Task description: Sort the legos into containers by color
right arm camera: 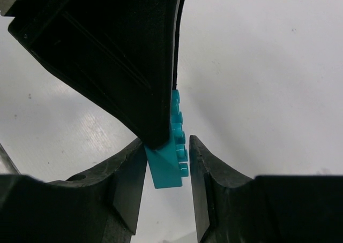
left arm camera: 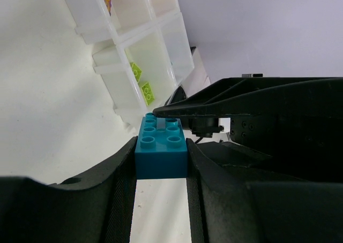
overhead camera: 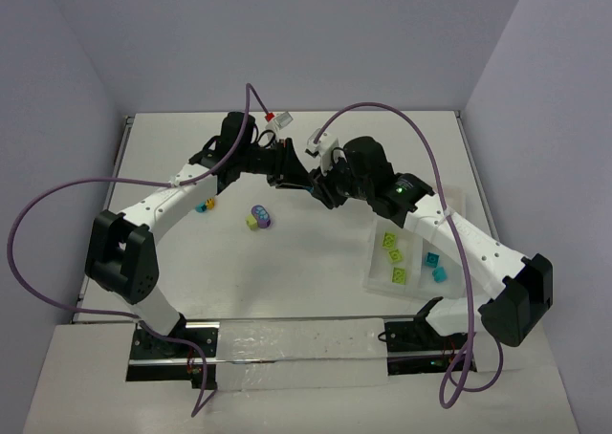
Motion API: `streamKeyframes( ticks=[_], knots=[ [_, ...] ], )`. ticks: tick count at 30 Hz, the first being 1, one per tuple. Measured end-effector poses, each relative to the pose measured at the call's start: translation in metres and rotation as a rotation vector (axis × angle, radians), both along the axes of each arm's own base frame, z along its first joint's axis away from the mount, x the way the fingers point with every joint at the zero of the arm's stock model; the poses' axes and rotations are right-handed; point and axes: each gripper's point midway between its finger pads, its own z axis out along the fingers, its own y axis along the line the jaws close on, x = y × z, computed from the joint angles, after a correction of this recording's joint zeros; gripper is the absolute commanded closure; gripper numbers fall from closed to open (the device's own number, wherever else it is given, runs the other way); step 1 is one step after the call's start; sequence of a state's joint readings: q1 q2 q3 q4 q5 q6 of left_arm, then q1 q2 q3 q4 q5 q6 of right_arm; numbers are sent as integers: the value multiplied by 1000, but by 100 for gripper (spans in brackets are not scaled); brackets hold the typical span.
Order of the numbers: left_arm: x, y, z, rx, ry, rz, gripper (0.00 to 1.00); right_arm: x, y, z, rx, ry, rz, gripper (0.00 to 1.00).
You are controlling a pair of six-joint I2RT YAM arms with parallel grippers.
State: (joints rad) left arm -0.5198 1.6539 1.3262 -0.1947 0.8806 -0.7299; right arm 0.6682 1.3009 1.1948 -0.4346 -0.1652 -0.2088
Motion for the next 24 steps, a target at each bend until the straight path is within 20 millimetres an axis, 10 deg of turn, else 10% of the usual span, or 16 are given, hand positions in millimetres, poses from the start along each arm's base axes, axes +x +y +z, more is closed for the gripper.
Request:
streamKeyframes(
  ticks=[5,10,18,24],
  knots=[
    [3,0,1,0,-2,16,94,-1,-2,-1,-6,-4,-10,100],
    [8,1,-1,15,-13,44,1,1,-6,-1,-8,-11,-46,100],
    [34,28,-7,114,-59,183,1,9,-43,-3,-20,-27,-238,100],
    [63,74,-10,278,-127,395,1,11,-120,-14,60,61,-577,100]
  ],
)
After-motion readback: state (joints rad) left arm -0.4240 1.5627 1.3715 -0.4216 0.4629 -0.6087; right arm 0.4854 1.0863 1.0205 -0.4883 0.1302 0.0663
